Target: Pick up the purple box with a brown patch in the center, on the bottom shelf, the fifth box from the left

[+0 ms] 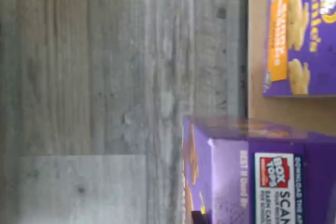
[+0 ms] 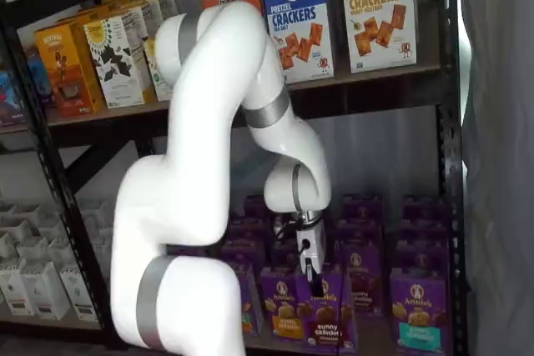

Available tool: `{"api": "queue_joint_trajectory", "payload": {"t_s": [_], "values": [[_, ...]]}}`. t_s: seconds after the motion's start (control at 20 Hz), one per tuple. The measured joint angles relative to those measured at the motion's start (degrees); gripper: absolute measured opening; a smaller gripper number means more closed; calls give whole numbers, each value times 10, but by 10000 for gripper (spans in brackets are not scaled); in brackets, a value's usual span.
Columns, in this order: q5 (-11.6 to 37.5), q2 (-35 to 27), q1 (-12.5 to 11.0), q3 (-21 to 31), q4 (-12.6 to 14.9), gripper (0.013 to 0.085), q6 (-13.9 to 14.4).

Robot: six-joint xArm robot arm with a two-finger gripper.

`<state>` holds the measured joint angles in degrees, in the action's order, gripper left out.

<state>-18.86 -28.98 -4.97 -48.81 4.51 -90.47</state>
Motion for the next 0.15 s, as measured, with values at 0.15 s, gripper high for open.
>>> {"api": "queue_joint_trajectory", "payload": {"t_s": [0.15], "values": [[-6,36,4,35,3,290,7]]}}
